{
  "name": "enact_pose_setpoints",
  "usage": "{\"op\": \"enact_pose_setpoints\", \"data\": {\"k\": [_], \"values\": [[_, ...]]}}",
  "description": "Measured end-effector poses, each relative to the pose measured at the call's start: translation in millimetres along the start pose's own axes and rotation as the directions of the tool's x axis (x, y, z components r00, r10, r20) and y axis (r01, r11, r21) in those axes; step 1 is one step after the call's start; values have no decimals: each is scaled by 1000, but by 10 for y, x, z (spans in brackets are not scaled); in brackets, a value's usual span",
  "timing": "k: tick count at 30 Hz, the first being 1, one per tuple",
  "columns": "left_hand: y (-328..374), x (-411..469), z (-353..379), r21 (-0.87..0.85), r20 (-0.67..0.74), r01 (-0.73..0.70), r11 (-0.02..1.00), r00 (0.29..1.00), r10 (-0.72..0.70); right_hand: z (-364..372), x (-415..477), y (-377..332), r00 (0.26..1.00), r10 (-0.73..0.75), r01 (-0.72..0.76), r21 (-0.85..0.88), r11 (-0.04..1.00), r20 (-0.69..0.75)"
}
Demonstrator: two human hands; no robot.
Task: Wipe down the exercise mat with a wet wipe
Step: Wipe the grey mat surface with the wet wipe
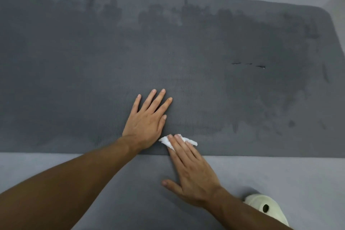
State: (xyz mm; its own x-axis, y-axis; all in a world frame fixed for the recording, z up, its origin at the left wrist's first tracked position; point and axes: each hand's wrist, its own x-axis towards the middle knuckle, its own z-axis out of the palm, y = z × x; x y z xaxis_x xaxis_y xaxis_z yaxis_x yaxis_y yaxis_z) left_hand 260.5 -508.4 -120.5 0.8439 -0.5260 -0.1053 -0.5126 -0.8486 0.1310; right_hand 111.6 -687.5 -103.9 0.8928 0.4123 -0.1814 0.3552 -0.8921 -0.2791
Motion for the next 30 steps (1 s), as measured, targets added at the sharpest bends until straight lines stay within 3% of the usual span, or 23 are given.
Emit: {"op": "enact_pose_setpoints", "data": {"k": [3, 7, 13, 17, 21, 25, 27, 30], "values": [[36, 86, -24, 13, 0, -33, 999, 999, 33, -34, -23, 126, 999, 50, -51, -49, 998, -22], [175, 203, -46, -16, 21, -44, 999, 999, 45, -110, 81, 376, 964, 255, -259, -46, 965, -76], [266, 214, -29, -22, 36, 0, 1000, 999, 1, -264, 186, 869, 812, 567, -571, 16, 821, -136], [267, 199, 11, -16, 18, -23, 1000, 1000, 23, -232, 159, 680, 847, 519, -513, 76, 855, -116], [301, 175, 51, 12, 5, -39, 999, 999, 39, -115, -15, 267, 942, 332, -323, 139, 936, -48], [301, 199, 69, 23, -18, -53, 998, 998, 53, -44, -195, 146, 988, 152, -151, 57, 987, -17], [302, 210, 76, 19, -38, -52, 998, 998, 53, -73, -220, 265, 979, 199, -198, 21, 980, -45], [304, 232, 77, 25, -42, -52, 998, 998, 53, -196, -244, 652, 891, 442, -443, 19, 896, -105]]}}
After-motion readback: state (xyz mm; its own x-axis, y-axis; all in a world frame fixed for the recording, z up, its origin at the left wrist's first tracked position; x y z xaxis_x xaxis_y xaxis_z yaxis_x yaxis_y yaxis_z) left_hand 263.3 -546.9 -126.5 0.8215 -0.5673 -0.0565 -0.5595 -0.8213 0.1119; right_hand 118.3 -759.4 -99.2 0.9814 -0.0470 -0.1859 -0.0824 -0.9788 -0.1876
